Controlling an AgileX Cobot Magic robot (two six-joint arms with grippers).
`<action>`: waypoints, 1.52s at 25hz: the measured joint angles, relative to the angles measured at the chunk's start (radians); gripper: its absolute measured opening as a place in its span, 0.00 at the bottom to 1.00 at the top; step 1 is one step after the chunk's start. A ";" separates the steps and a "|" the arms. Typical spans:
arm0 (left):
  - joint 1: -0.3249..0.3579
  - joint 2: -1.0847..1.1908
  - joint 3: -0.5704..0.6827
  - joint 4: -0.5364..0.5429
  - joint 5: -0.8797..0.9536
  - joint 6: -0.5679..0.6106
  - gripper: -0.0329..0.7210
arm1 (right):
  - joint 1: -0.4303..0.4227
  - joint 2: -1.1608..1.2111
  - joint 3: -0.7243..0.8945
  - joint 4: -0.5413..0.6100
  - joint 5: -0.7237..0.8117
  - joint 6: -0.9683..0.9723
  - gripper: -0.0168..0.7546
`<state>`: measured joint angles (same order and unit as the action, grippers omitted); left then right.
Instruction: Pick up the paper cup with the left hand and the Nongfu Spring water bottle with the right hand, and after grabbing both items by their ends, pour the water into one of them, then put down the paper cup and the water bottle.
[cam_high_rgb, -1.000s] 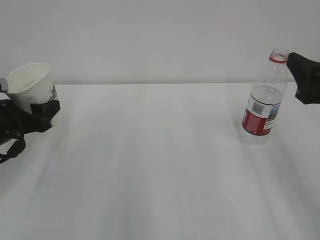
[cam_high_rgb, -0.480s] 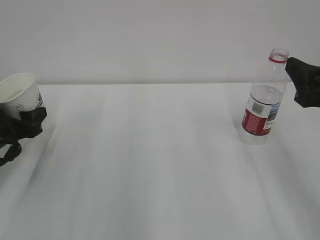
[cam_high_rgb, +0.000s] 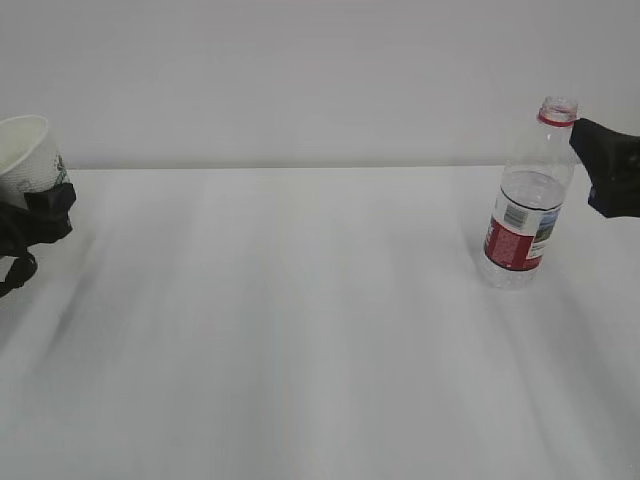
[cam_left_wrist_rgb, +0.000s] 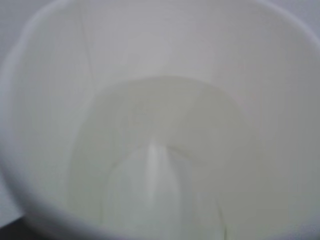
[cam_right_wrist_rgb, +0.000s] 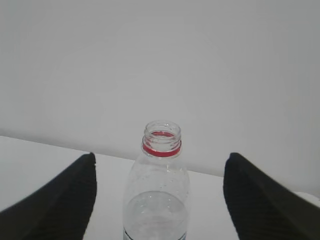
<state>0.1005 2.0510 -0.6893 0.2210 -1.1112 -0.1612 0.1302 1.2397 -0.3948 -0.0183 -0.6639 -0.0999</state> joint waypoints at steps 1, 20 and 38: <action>0.000 0.016 -0.009 0.000 0.000 0.000 0.68 | 0.000 0.000 0.000 0.000 0.004 0.000 0.79; 0.000 0.193 -0.091 0.000 -0.049 0.002 0.67 | 0.000 0.000 0.000 0.000 0.049 0.001 0.79; 0.000 0.204 -0.093 0.062 -0.048 0.003 0.95 | 0.000 0.000 0.000 -0.005 0.080 0.001 0.79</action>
<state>0.1005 2.2546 -0.7823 0.2825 -1.1596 -0.1584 0.1302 1.2397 -0.3948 -0.0231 -0.5841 -0.0984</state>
